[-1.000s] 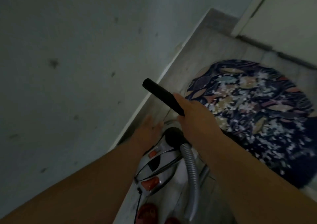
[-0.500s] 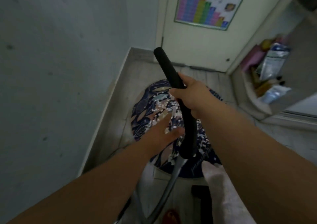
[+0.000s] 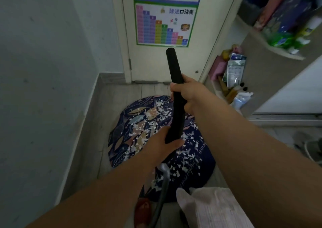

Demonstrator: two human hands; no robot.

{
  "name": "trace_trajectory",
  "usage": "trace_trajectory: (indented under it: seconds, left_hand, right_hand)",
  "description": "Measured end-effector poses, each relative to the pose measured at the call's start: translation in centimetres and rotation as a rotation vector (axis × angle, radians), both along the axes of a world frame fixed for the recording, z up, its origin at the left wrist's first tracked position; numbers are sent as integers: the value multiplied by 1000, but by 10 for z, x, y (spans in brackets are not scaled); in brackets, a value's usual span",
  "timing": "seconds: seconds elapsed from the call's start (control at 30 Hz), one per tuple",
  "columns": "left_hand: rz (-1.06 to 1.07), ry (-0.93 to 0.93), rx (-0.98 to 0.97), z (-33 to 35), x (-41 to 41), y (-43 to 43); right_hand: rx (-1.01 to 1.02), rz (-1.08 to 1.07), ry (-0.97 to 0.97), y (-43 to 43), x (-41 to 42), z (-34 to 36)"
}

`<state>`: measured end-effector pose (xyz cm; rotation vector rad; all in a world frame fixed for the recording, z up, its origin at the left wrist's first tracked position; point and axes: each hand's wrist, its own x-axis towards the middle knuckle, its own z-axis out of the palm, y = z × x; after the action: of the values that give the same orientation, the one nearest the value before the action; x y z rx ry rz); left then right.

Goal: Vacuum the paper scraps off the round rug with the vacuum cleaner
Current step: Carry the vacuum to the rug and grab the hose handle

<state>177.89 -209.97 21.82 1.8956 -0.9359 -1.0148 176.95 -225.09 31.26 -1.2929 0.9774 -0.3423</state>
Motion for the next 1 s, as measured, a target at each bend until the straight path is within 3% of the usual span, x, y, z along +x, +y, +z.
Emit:
trace_trajectory:
  seconds: [0.2,0.63,1.0]
  left_hand:
    - [-82,-74,-114,18,43,-49]
    - [-190,-71,-101,62,103,-136]
    - [-108,-77,-72,67,133,-229]
  right_hand:
    - [65,-146,-116,-52,27,23]
    - [41,-145,-197,-103,46,35]
    - [61,-24,-239,-184,68,16]
